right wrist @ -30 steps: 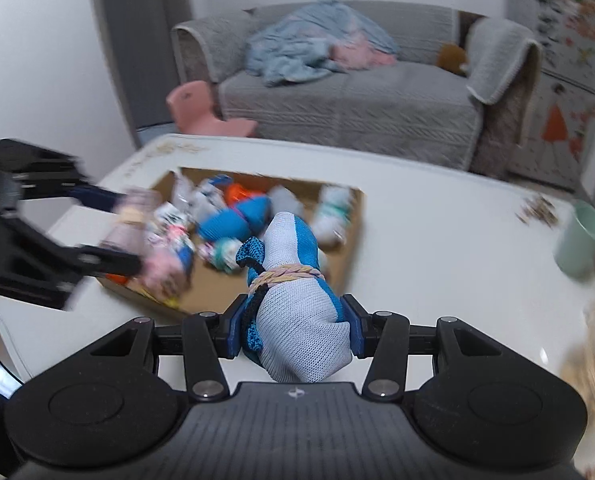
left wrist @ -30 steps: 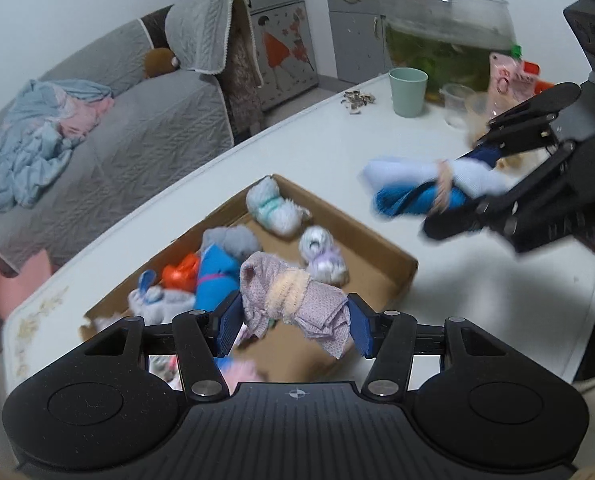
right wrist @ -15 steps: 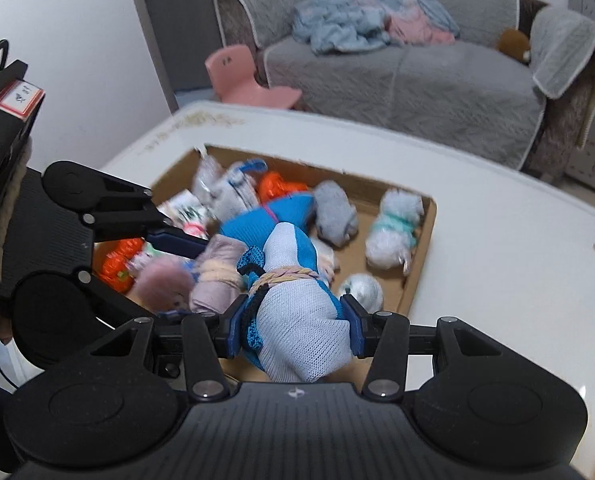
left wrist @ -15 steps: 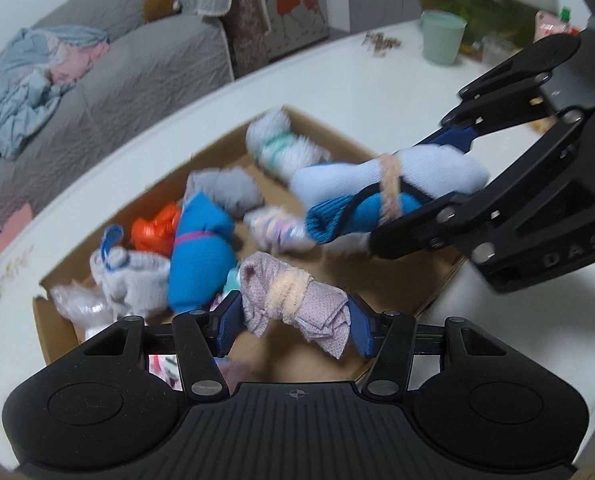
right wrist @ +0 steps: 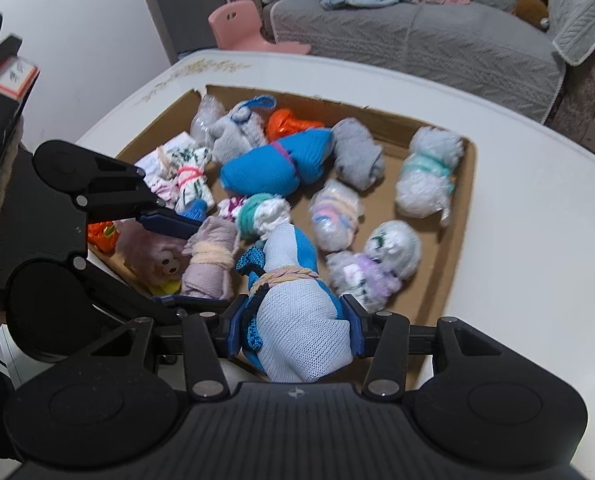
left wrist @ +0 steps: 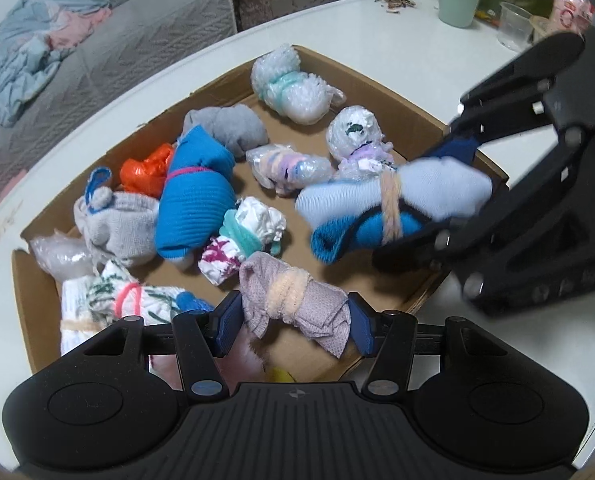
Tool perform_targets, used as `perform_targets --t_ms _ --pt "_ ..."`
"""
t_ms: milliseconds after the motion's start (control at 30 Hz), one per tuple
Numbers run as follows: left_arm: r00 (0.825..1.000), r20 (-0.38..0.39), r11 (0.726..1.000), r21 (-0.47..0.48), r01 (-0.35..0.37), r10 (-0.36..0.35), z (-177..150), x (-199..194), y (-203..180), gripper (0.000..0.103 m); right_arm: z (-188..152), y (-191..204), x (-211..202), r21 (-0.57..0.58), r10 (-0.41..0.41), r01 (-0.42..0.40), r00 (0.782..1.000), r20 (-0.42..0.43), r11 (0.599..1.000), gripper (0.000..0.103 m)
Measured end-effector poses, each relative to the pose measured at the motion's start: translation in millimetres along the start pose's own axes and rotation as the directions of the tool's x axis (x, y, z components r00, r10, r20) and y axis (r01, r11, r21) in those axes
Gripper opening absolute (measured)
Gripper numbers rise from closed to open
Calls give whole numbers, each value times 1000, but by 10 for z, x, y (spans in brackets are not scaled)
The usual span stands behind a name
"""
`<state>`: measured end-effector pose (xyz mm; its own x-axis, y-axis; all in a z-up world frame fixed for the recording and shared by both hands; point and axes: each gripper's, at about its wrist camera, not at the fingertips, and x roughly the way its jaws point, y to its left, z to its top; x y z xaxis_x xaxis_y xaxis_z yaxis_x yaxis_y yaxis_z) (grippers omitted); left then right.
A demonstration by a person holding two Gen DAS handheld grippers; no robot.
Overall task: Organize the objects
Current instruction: 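Carry the lavender and blue-and-white bundles over the tray and lower them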
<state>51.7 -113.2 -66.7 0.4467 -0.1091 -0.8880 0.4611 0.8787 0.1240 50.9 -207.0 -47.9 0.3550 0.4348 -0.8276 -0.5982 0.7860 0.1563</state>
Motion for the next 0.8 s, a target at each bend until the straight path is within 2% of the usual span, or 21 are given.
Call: perform_targets --t_ms 167,400,800 --pt "999 -23 998 -50 33 -34 -128 -30 13 61 -37 56 21 -33 6 -8 999 -34 999 45" --pt "999 -28 1000 -5 26 -26 -234 -119 -102 61 -93 81 3 -61 -4 -1 997 -74 998 45" --pt "998 -52 999 -33 29 -31 -188 -82 -19 71 -12 83 108 -69 -16 9 995 -96 998 47"
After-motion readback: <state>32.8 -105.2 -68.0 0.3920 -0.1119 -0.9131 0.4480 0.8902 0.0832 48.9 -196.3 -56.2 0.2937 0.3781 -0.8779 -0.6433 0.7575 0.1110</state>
